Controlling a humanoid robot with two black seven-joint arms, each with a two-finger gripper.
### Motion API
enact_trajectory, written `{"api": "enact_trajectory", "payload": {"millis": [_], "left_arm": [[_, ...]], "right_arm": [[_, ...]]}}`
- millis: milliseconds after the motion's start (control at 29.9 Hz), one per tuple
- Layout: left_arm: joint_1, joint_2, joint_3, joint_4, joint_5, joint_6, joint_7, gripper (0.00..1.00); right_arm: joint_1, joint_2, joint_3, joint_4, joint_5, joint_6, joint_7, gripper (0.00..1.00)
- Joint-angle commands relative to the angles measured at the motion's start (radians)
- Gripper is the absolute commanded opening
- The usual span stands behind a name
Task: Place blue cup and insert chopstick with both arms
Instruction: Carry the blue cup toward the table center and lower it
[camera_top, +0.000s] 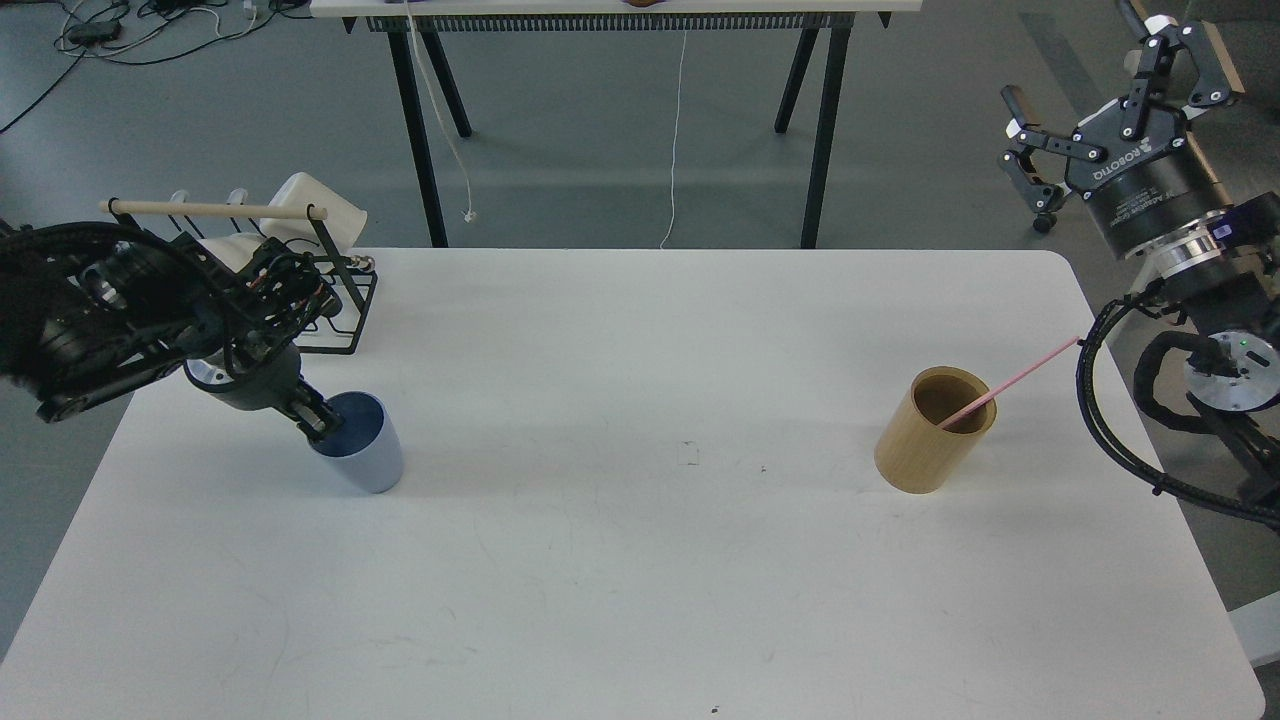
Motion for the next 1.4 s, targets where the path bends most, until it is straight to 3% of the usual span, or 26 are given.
{"api": "enact_trajectory", "payload": {"millis": [0,134,367,534,735,969,1236,1370], "left_arm": [[-0.006,0.002,-0.009,-0.009,-0.001,0.0,0.0,0.0],[-0.035,0.01,-0.026,-0.032,0.0,0.0,0.0,0.0],[-0.293,0.02,-0.123,-0.222,-0.001,0.0,0.0,0.0],[-0.376,-0.166,-0.258,-0.233,-0.019,0.0,0.0,0.0],[-0.37,-0.514,-0.175,-0.047,-0.01,0.0,0.0,0.0],[-0.293,-0.515,-0.055,0.115,-0.004,0.0,0.0,0.0],[-0.26,-0.515,0.0,0.102,0.004,0.0,0.0,0.0],[-0.263,-0.515,-0.008,0.027,-0.001,0.0,0.0,0.0]], "right_arm": [[0.0,-0.002,0.001,-0.001,0.0,0.0,0.0,0.98],[0.0,-0.009,0.002,-0.003,0.001,0.0,0.0,0.98],[0.0,-0.037,0.035,-0.021,0.0,0.0,0.0,0.98],[0.002,-0.07,0.084,-0.058,0.0,0.0,0.0,0.98],[0.0,-0.116,0.101,-0.067,0.0,0.0,0.0,0.98],[-0.002,-0.129,0.101,-0.067,0.001,0.0,0.0,0.98],[-0.002,-0.123,0.101,-0.066,0.0,0.0,0.0,0.98],[-0.005,-0.12,0.099,-0.067,0.0,0.0,0.0,0.98]]}}
